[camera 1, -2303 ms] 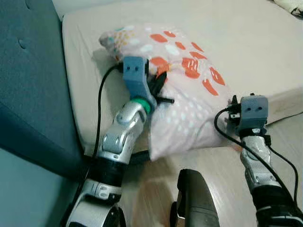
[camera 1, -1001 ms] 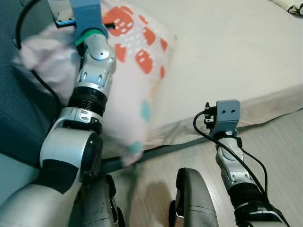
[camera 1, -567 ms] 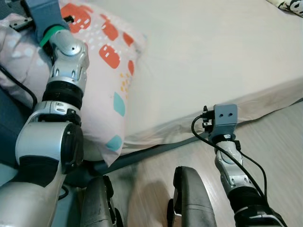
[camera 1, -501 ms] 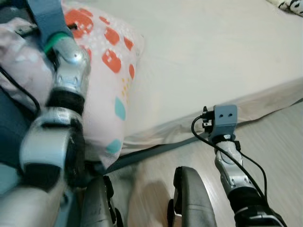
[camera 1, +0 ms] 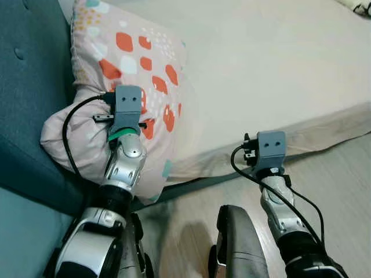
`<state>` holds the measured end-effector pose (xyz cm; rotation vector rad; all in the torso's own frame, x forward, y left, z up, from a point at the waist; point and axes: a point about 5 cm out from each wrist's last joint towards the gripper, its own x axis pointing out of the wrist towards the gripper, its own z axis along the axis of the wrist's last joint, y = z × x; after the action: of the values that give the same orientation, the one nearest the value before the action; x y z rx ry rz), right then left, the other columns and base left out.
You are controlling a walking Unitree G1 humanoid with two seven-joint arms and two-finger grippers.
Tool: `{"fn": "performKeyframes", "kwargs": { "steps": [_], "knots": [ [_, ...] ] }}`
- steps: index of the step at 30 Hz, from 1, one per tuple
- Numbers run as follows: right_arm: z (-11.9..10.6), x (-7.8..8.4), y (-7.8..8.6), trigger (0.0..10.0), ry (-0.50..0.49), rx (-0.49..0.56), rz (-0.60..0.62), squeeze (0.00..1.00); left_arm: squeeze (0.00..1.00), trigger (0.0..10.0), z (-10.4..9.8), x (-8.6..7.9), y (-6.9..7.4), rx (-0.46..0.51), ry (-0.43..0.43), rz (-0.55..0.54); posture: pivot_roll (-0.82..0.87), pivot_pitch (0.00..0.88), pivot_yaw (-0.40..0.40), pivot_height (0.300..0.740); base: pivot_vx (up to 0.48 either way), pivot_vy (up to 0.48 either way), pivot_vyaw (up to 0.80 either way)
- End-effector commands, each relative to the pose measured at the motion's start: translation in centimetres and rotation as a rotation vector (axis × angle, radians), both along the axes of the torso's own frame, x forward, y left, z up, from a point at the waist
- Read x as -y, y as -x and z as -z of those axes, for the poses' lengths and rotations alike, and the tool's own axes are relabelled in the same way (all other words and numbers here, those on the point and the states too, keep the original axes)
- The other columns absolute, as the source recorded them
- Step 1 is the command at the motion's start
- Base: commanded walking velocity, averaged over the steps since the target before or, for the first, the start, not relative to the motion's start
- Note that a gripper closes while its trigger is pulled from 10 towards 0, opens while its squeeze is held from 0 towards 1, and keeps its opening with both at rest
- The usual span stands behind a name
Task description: Clean up the room
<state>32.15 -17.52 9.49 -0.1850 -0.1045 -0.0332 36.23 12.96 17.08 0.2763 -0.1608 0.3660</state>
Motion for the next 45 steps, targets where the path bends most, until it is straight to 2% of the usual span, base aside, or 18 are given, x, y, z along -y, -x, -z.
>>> {"fn": "performKeyframes", "kwargs": {
  "steps": [1, 5, 8, 9, 10, 11, 14, 16, 17, 19, 20, 22, 23, 24, 25, 31, 37, 45],
  "knots": [
    [0.5, -0.4, 0.3, 10.0, -0.011, -0.014, -0.027, 0.00, 1.00, 10.0, 0.0, 1.1, 0.6, 0.012, -0.046, 0.083, -0.04, 0.104, 0.034, 0.576, 0.000, 0.000, 0.00],
    [-0.1, -0.7, 0.3, 10.0, -0.030, 0.015, -0.072, 0.00, 1.00, 10.0, -1.6, 1.0, 1.2, 0.093, -0.089, 0.101, -0.04, 0.098, 0.033, 0.576, 0.000, 0.000, 0.00],
    [-0.5, -0.6, 0.5, 10.0, -0.040, 0.037, -0.105, 0.00, 1.00, 10.0, -4.1, 0.9, 2.4, 0.235, -0.109, 0.130, -0.03, 0.084, 0.028, 0.576, 0.000, 0.000, 0.00],
    [-0.5, -0.6, 0.5, 10.0, -0.040, 0.037, -0.105, 0.00, 1.00, 10.0, -4.1, 0.9, 2.4, 0.235, -0.109, 0.130, -0.03, 0.084, 0.028, 0.576, 0.000, 0.000, 0.00],
    [-0.6, -0.6, 0.5, 10.0, -0.041, 0.041, -0.110, 0.00, 0.08, 10.0, -4.8, 1.0, 2.7, 0.275, -0.109, 0.149, -0.03, 0.081, 0.026, 0.576, 0.000, 0.000, 0.00],
    [-0.7, -0.6, 0.5, 10.0, -0.043, 0.044, -0.119, 0.00, 0.00, 10.0, -5.6, 1.2, 3.1, 0.316, -0.111, 0.173, -0.03, 0.078, 0.024, 0.576, 0.000, 0.000, 0.00],
    [-0.7, -0.6, 0.5, 10.0, -0.044, 0.046, -0.125, 0.00, 0.00, 10.0, -6.0, 1.3, 3.4, 0.339, -0.110, 0.188, -0.03, 0.077, 0.024, 0.576, 0.000, 0.000, 0.00],
    [-1.0, -1.0, 0.7, 10.0, -0.064, 0.061, -0.163, 0.00, 0.00, 10.0, -7.1, 2.1, 4.2, 0.381, -0.089, 0.276, -0.02, 0.070, 0.019, 0.576, 0.000, 0.000, 0.00],
    [-1.2, -1.3, 0.8, 10.0, -0.090, 0.068, -0.185, 0.00, 0.00, 10.0, -7.2, 2.8, 4.5, 0.361, -0.068, 0.354, -0.02, 0.067, 0.020, 0.576, 0.000, 0.000, 0.00],
    [-1.6, -2.1, 1.0, 10.0, -0.132, 0.079, -0.224, 0.00, 0.00, 10.0, -6.3, 4.4, 5.0, 0.249, 0.010, 0.535, -0.02, 0.064, 0.021, 0.576, 0.000, 0.000, 0.00],
    [-1.6, -2.1, 1.0, 10.0, -0.132, 0.079, -0.224, 0.00, 0.00, 10.0, -6.3, 4.4, 5.0, 0.249, 0.010, 0.535, -0.02, 0.064, 0.021, 0.576, 0.000, 0.000, 0.00],
    [-1.8, -2.4, 1.1, 10.0, -0.171, 0.085, -0.239, 0.00, 0.00, 10.0, -5.1, 5.5, 5.6, 0.155, 0.071, 0.653, -0.03, 0.059, 0.025, 0.576, 0.000, 0.000, 0.00],
    [-1.8, -2.4, 1.1, 10.0, -0.171, 0.085, -0.239, 0.00, 0.00, 10.0, -5.1, 5.5, 5.6, 0.155, 0.071, 0.653, -0.03, 0.059, 0.025, 0.576, 0.000, 0.000, 0.00],
    [-1.9, -2.5, 1.3, 10.0, -0.192, 0.083, -0.243, 0.00, 0.00, 10.0, -4.0, 6.0, 6.4, 0.090, 0.097, 0.728, -0.03, 0.055, 0.029, 0.576, 0.000, 0.000, 0.00],
    [-1.8, -2.5, 1.4, 10.0, -0.200, 0.079, -0.243, 0.00, 0.00, 10.0, -3.6, 6.2, 6.7, 0.069, 0.097, 0.754, -0.03, 0.052, 0.030, 0.576, 0.000, 0.000, 0.00],
    [-1.5, -2.1, 1.4, 10.0, -0.221, 0.061, -0.220, 0.00, 0.00, 10.0, -2.9, 6.3, 6.9, 0.035, 0.101, 0.776, -0.02, 0.046, 0.030, 0.576, 0.000, 0.000, 0.00],
    [-1.4, -1.7, 1.2, 10.0, -0.216, 0.041, -0.211, 0.00, 0.00, 10.0, -2.1, 6.1, 6.5, -0.048, 0.175, 0.771, -0.02, 0.038, 0.026, 0.601, 0.000, 0.000, 0.00],
    [-1.1, -1.5, 1.3, 10.0, -0.216, 0.024, -0.205, 0.00, 0.00, 10.0, -1.5, 6.4, 6.4, -0.104, 0.156, 0.790, -0.02, 0.037, 0.023, 0.631, 0.000, 0.000, 0.00]
  ]
}}
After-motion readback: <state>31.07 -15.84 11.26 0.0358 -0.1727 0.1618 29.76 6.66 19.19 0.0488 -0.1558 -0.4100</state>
